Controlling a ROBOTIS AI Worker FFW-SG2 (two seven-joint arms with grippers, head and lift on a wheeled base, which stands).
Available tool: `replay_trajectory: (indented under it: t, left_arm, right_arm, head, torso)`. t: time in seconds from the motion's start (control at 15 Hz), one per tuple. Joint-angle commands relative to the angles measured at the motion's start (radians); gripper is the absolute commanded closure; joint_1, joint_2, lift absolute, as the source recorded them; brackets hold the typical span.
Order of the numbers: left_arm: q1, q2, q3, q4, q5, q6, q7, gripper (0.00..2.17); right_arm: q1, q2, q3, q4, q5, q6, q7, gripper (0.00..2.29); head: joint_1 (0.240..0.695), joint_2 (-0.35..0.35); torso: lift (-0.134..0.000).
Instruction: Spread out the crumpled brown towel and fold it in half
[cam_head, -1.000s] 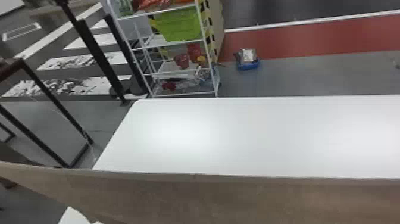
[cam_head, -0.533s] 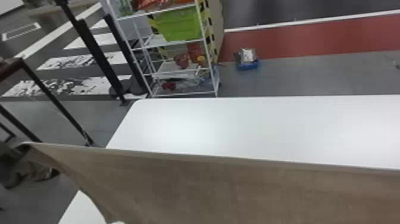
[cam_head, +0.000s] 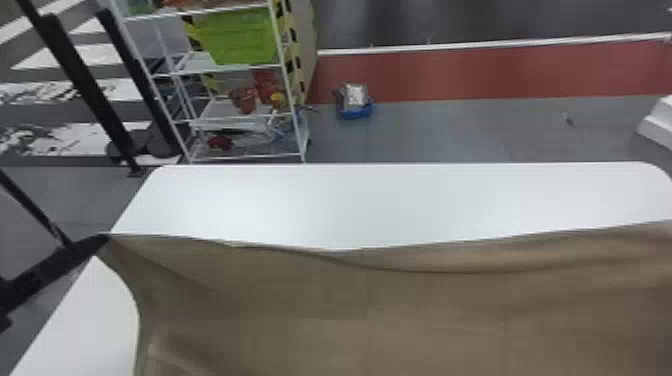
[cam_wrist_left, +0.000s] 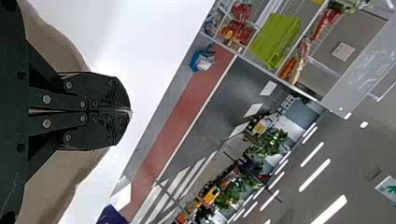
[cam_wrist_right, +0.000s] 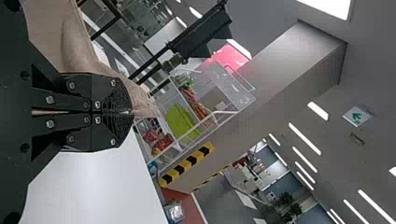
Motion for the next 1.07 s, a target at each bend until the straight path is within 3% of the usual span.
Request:
replay_trajectory:
  t: [0.0, 0.13, 0.47, 0.73, 0.87, 1.0]
  left_arm:
    - [0.0, -0.017, -0.121, 0.059, -0.055, -0.099, 0.013, 1.33]
    - [0.0, -0.025, -0.201, 0.094, -0.115, -0.173, 0.032, 1.33]
    - [0.0, -0.03, -0.347, 0.132, -0.216, -0.302, 0.089, 1.33]
    - [0.0, -0.031, -0.4, 0.197, -0.25, -0.384, 0.121, 1.33]
    - [0.0, -0.031, -0.416, 0.232, -0.273, -0.418, 0.117, 1.33]
    - [0.008, -0.031, -0.417, 0.257, -0.275, -0.461, 0.118, 1.33]
  right_arm:
    - [-0.018, -0.011, 0.065, 0.068, 0.048, -0.115, -0.027, 1.99]
    - [-0.027, -0.02, 0.092, 0.117, 0.076, -0.201, -0.053, 1.99]
    - [-0.082, -0.115, 0.11, 0.28, 0.116, -0.321, -0.088, 1.99]
    - [-0.176, -0.194, 0.17, 0.409, 0.195, -0.367, -0.099, 1.99]
    - [-0.228, -0.215, 0.225, 0.466, 0.251, -0.419, -0.099, 1.99]
    - [-0.256, -0.215, 0.282, 0.495, 0.292, -0.437, -0.108, 1.99]
  head:
    - [0.695, 0.127]
    - [0.695, 0.096]
    - [0.695, 0.047]
    - [0.695, -0.02]
    - [0.695, -0.027]
    - [0.695, -0.02]
  torso:
    - [-0.124]
    - [-0.124]
    - [-0.124]
    - [-0.124]
    - [-0.124]
    - [-0.124]
